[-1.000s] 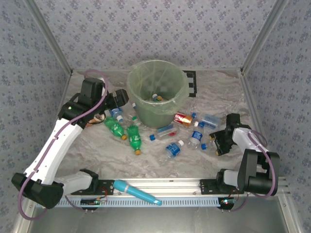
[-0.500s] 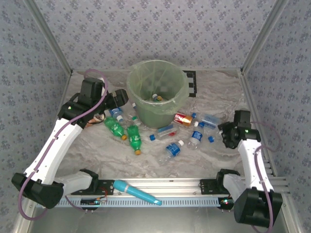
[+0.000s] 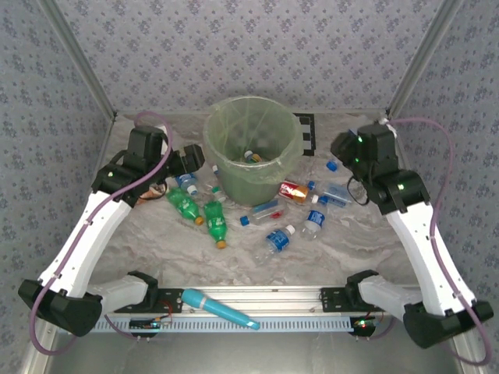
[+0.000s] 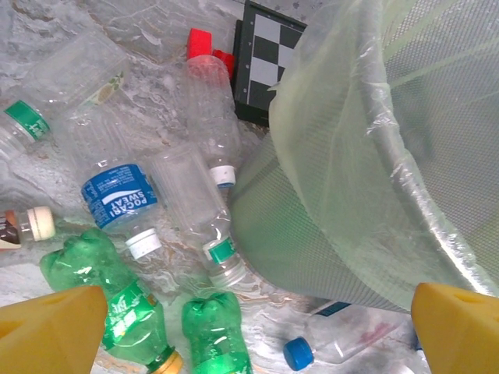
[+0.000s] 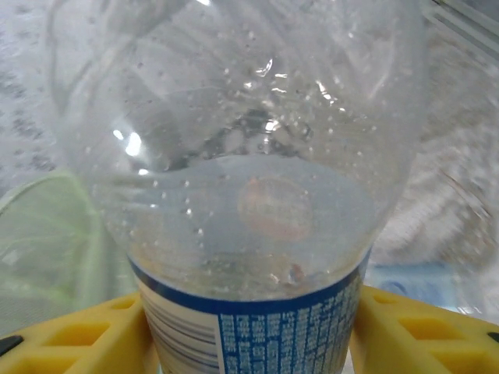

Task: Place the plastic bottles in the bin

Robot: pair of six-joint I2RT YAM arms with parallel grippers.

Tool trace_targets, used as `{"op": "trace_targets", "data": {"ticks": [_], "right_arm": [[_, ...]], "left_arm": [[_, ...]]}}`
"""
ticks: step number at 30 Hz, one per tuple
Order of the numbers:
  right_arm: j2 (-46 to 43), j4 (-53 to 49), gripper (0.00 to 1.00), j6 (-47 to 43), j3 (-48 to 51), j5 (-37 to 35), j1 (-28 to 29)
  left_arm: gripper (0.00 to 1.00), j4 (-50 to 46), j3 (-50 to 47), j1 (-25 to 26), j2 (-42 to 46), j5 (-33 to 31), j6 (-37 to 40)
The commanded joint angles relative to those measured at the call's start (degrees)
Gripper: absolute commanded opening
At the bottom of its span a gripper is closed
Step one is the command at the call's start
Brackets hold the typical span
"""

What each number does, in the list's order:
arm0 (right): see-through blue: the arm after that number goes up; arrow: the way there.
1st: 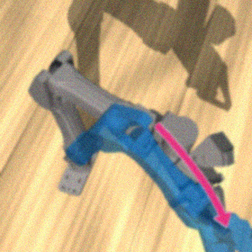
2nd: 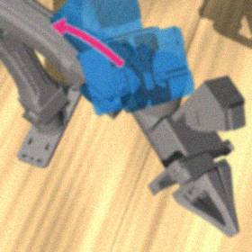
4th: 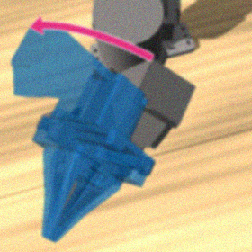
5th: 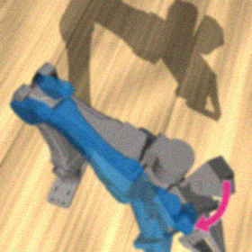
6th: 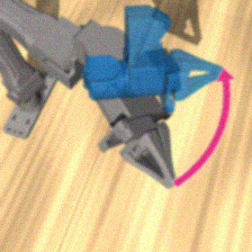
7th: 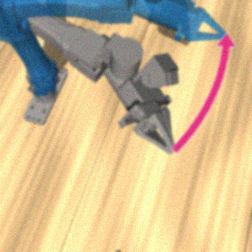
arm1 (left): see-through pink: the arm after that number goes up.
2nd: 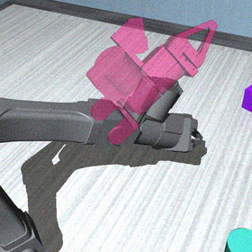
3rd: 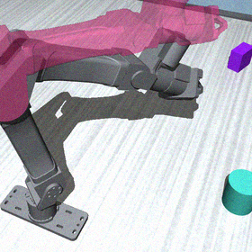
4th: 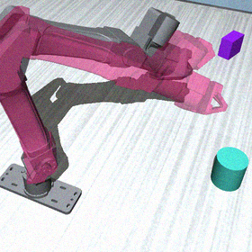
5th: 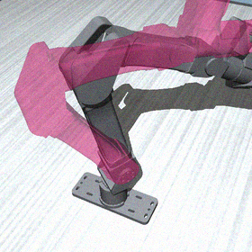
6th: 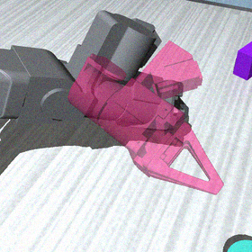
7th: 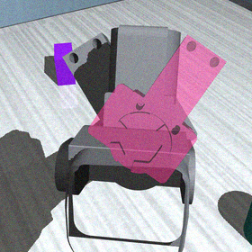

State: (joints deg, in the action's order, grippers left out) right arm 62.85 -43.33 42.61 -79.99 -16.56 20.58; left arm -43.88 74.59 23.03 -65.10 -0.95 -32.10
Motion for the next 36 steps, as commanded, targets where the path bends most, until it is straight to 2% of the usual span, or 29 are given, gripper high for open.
{"op": "trace_targets", "data": {"ticks": [1, 6, 14, 18, 22, 27, 31, 33, 34, 35, 36], "right_arm": [[5.33, 0.83, 0.61, -8.01, -7.25, -5.35, 5.51], [15.09, 1.12, 0.61, -15.28, -18.19, -3.71, 12.39], [29.33, -1.09, 0.62, -21.24, -34.54, 0.57, 17.20], [33.54, -2.77, 0.62, -23.40, -38.83, 1.40, 18.32], [33.98, -4.22, 0.61, -23.17, -37.74, 2.75, 18.66], [30.38, -2.15, 0.62, -22.20, -30.57, 2.41, 19.76], [27.69, 0.35, 0.64, -19.49, -24.59, 4.74, 19.84], [27.09, 1.31, 0.71, -18.79, -22.87, 6.09, 19.94], [26.98, 1.41, 0.84, -18.59, -22.59, 6.34, 20.00], [26.96, 1.24, 0.93, -18.49, -22.51, 6.21, 20.03], [26.83, 1.06, 0.94, -18.66, -22.58, 5.95, 20.03]], "left_arm": [[1.00, 0.23, -1.03, -0.77, 1.92, -1.37, 3.21], [1.00, 1.72, -4.05, -1.23, 4.11, -1.60, 3.03], [1.00, 3.71, -8.49, -1.21, 8.64, -2.21, 0.66], [1.00, 2.86, -8.47, -1.19, 10.05, -3.14, 0.14], [1.00, 1.88, -8.19, -1.32, 11.04, -4.32, -0.08], [1.00, 1.52, -7.00, -1.32, 9.95, -5.62, 0.93], [1.00, 0.94, -4.73, -1.32, 7.53, -5.40, 1.77], [1.00, 0.89, -3.97, -1.40, 6.55, -5.12, 2.03], [1.00, 0.86, -3.66, -1.41, 6.10, -5.08, 2.12], [1.00, 0.89, -3.50, -1.41, 5.81, -5.03, 2.21], [1.00, 0.89, -3.40, -1.38, 5.64, -5.09, 2.21]]}}
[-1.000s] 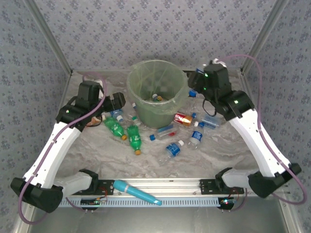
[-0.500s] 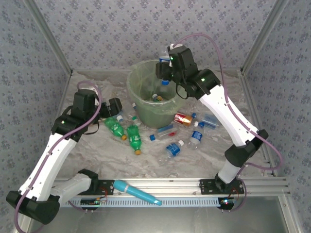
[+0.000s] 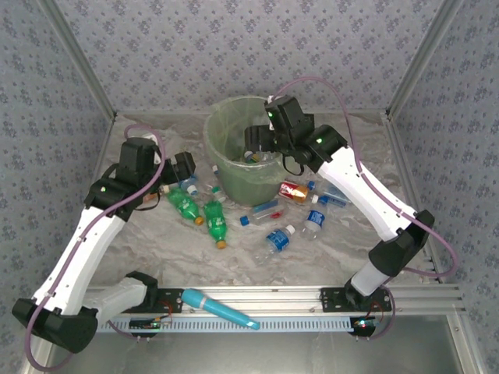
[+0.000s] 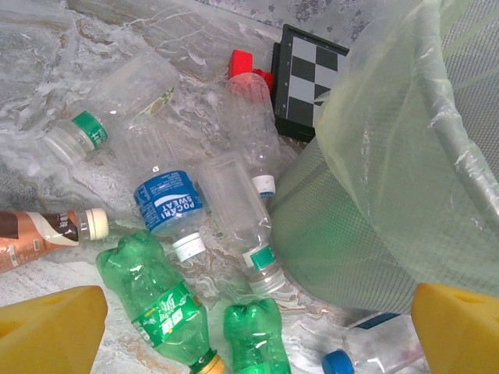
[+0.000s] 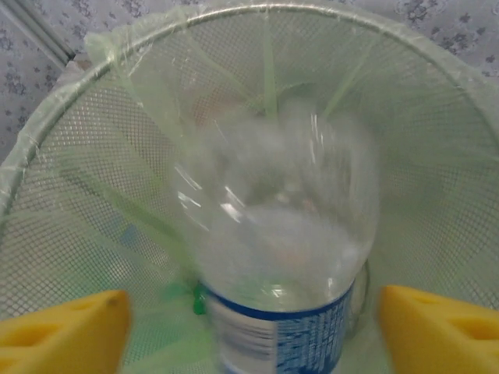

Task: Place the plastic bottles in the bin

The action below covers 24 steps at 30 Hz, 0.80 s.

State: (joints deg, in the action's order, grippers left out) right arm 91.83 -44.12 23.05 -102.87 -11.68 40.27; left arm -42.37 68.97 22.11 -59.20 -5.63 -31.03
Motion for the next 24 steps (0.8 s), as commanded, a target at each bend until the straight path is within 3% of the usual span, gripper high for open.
{"op": "trace_targets", "data": {"ticks": [1, 2, 20, 24], "right_arm": [[-2.23, 1.76, 0.95, 0.86, 0.22, 0.76, 0.31], [-2.42, 1.67, 1.00, 0.91, 0.21, 0.19, 0.29], [-4.88, 3.06, 1.00, -1.51, 1.13, -3.94, -0.15], [-6.08, 3.03, 1.00, -1.58, 2.53, -4.99, -0.19]], "left_arm": [[1.00, -0.51, 2.18, -0.47, -0.35, -0.29, 1.23], [1.00, -0.46, 2.22, -0.49, -0.39, -0.28, 1.23], [1.00, -1.39, -2.01, -0.75, 0.59, -0.97, -0.70], [1.00, -3.14, -3.52, -3.08, -0.24, -1.54, -1.71]]}}
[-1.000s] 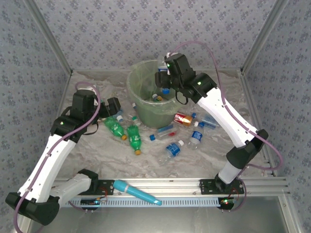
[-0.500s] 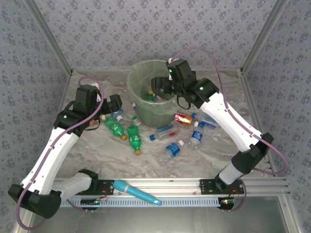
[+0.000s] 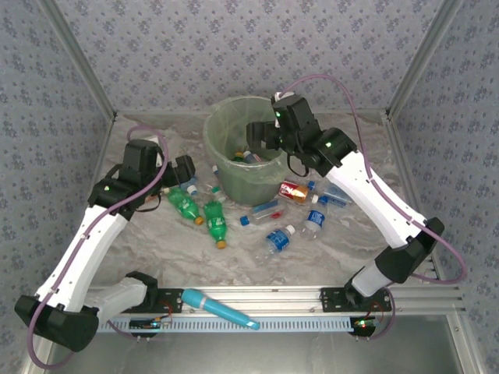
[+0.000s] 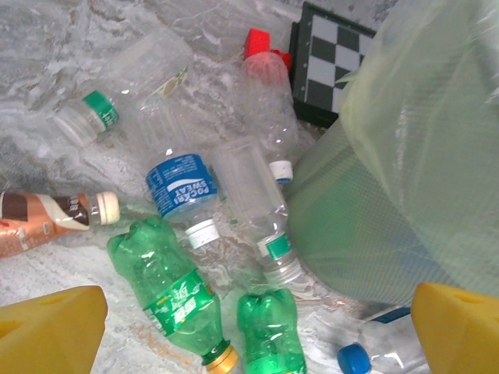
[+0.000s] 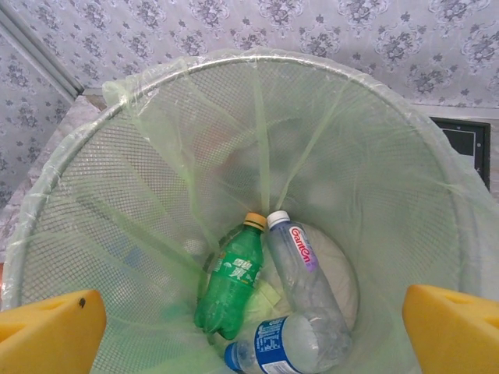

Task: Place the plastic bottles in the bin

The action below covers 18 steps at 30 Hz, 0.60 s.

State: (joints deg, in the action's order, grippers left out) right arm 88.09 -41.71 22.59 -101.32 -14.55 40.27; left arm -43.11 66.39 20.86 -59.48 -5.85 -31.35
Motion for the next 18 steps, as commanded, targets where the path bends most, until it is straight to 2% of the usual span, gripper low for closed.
{"op": "trace_targets", "data": {"ticks": [1, 5, 11, 15, 18], "right_arm": [[-2.60, 0.66, 1.00, -1.07, 1.39, -2.37, -0.19], [-3.80, 0.69, 1.00, -1.12, 2.18, -3.61, -0.19], [-4.04, -0.02, 1.00, -2.14, 1.39, -5.04, -0.33], [-5.32, -0.26, 1.00, -2.41, 2.15, -5.68, -0.28], [-6.65, -0.38, 1.00, -2.58, 3.48, -6.24, -0.28]], "left_arm": [[1.00, -2.98, -1.29, -3.20, -0.31, -0.89, -2.16], [0.97, -2.23, -4.21, -10.43, -1.31, 4.49, -5.14], [0.93, -0.18, -9.37, -19.08, -4.53, 7.07, -9.66], [0.90, 0.01, -10.86, -25.20, -8.62, 5.32, -12.68], [0.89, 3.82, -12.16, -27.72, -11.29, 8.90, -13.88]]}}
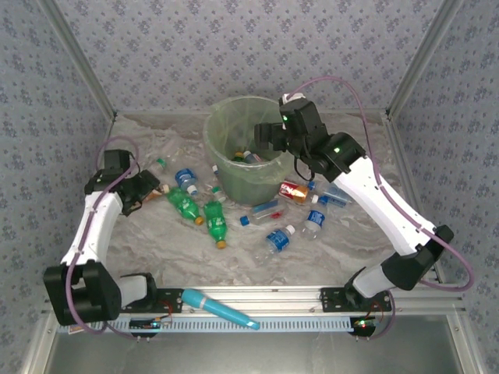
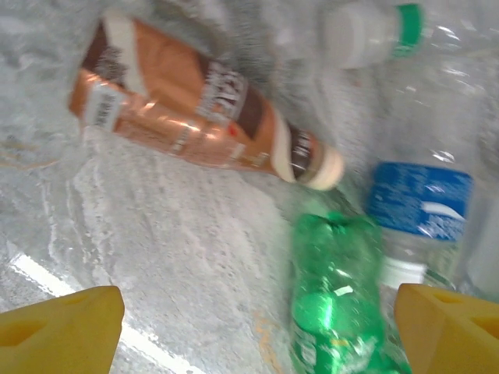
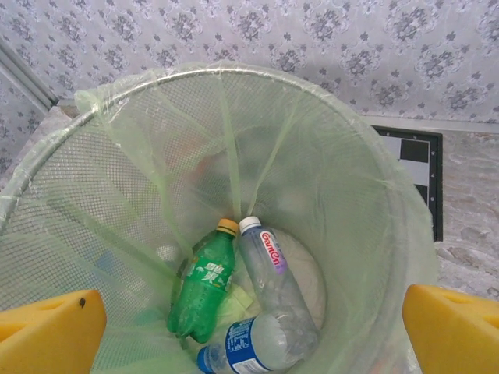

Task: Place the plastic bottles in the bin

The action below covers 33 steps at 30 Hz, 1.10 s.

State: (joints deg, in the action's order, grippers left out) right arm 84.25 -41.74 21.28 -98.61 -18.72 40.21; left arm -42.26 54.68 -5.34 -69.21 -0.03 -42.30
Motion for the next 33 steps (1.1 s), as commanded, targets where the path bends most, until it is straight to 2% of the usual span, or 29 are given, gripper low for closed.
{"op": "trace_targets", "data": {"ticks": [1, 8, 17, 27, 31, 33], "right_arm": [[-3.17, -0.36, 1.00, -1.31, 1.24, -2.02, -0.34], [-6.41, 0.67, 1.00, -0.94, 5.61, -2.07, -1.62], [-10.50, 1.89, 1.00, 0.51, 10.00, -1.40, -3.63], [-14.48, 1.75, 1.00, 2.66, 13.80, -2.51, -4.50], [-15.68, 2.26, 1.00, 3.07, 15.24, -3.62, -4.52], [-15.95, 2.32, 1.00, 3.24, 15.35, -4.01, -4.57]], "left_arm": [[0.88, 4.95, -0.45, -1.67, -2.37, 3.82, -2.99], [0.83, 11.28, -0.14, -0.01, -9.06, 13.34, -1.80], [0.77, 12.03, -2.05, 9.39, -14.99, 13.12, -4.05], [0.73, 13.98, -3.54, 10.27, -21.13, 13.63, -3.01], [0.66, 14.23, -2.73, 10.26, -22.64, 13.57, -2.19], [0.57, 14.23, -2.48, 10.22, -22.17, 13.57, -1.84]]}}
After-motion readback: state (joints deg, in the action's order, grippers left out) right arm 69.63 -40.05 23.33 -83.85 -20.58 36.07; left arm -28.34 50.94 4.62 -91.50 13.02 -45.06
